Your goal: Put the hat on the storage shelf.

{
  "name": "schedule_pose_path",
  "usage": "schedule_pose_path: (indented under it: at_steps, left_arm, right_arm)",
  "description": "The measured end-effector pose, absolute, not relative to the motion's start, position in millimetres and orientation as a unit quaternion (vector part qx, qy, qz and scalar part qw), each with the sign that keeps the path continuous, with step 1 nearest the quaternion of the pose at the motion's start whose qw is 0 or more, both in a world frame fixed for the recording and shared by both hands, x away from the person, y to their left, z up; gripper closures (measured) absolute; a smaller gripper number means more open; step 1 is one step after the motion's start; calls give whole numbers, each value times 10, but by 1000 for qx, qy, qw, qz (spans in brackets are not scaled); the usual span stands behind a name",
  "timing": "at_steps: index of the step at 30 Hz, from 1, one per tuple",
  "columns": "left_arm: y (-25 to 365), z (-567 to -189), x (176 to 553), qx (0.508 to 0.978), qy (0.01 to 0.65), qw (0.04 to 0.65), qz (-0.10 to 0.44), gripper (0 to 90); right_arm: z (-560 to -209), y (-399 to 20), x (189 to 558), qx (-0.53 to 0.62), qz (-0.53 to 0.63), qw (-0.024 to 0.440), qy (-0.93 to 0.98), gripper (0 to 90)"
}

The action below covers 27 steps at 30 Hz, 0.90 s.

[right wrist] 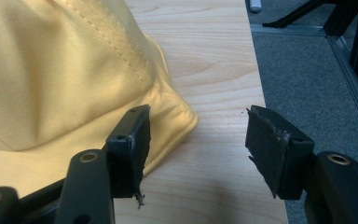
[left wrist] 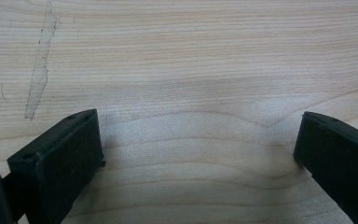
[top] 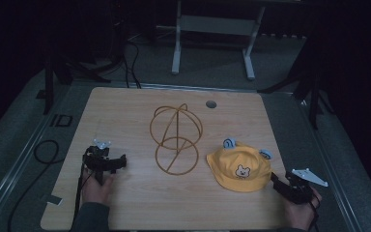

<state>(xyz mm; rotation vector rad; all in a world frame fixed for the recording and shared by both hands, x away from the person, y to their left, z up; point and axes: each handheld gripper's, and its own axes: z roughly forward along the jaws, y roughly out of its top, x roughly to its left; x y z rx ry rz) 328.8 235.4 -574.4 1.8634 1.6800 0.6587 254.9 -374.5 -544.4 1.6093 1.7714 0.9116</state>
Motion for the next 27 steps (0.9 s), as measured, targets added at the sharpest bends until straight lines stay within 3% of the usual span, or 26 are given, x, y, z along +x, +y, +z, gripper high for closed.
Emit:
schedule_pose_path:
  at_steps: [27]
  left_arm:
    - [2350,-5745,3293,693,622,272,245,8]
  right_arm:
    - [-5416,-3708,2568,595,347,271,673,404]
